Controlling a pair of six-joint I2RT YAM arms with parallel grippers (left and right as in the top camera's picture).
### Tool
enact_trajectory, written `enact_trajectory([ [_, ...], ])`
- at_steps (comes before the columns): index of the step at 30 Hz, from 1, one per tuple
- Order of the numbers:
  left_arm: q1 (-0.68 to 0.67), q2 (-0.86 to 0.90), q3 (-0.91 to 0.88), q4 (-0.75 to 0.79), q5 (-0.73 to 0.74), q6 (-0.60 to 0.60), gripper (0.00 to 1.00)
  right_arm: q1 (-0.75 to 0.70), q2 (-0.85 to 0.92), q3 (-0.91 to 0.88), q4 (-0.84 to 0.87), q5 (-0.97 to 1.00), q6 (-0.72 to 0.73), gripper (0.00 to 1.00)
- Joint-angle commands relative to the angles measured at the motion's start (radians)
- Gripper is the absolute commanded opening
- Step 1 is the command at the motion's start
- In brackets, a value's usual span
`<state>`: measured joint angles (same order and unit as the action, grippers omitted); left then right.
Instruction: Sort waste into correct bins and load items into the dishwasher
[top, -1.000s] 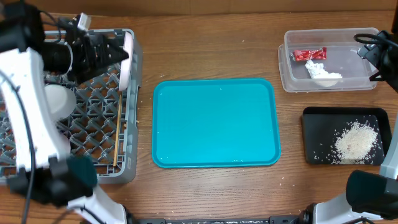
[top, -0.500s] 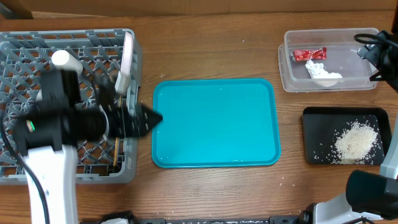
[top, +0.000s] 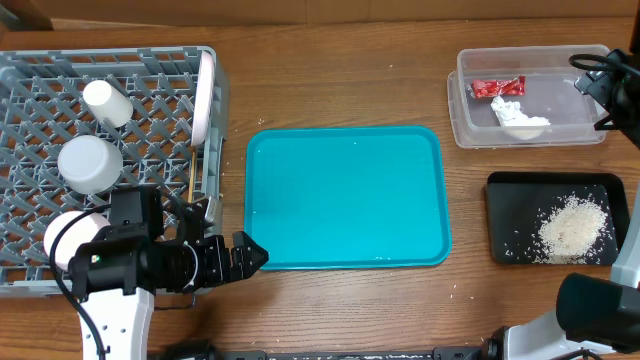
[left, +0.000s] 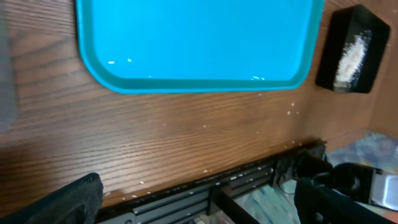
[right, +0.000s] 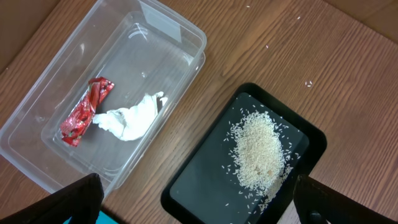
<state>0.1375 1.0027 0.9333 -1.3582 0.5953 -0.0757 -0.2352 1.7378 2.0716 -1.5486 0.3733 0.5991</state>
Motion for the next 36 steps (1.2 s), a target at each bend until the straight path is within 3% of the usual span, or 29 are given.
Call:
enact_trajectory([
  [1, -0.002, 0.019, -0.01, 0.028, -0.022, -0.01, 1.0, -0.002, -0.008, 0.003, 0.002, 0.015, 0.003, 1.0],
  [9, -0.036, 0.021, -0.128, 0.378, 0.022, 0.137, 1.0, -0.002, -0.008, 0.003, 0.002, 0.015, 0.003, 1.0],
  [18, -0.054, -0.204, -0.532, 1.028, -0.044, 0.148, 1.0, -0.002, -0.008, 0.003, 0.002, 0.015, 0.003, 1.0],
  [31, -0.054, -0.428, -0.883, 1.513, -0.118, 0.148, 1.0, -0.002, -0.008, 0.003, 0.002, 0.015, 0.003, 1.0],
  [36, -0.061, -0.531, -0.929, 1.548, -0.145, 0.149, 1.0, -0.002, -0.008, 0.003, 0.002, 0.015, 0.003, 1.0],
])
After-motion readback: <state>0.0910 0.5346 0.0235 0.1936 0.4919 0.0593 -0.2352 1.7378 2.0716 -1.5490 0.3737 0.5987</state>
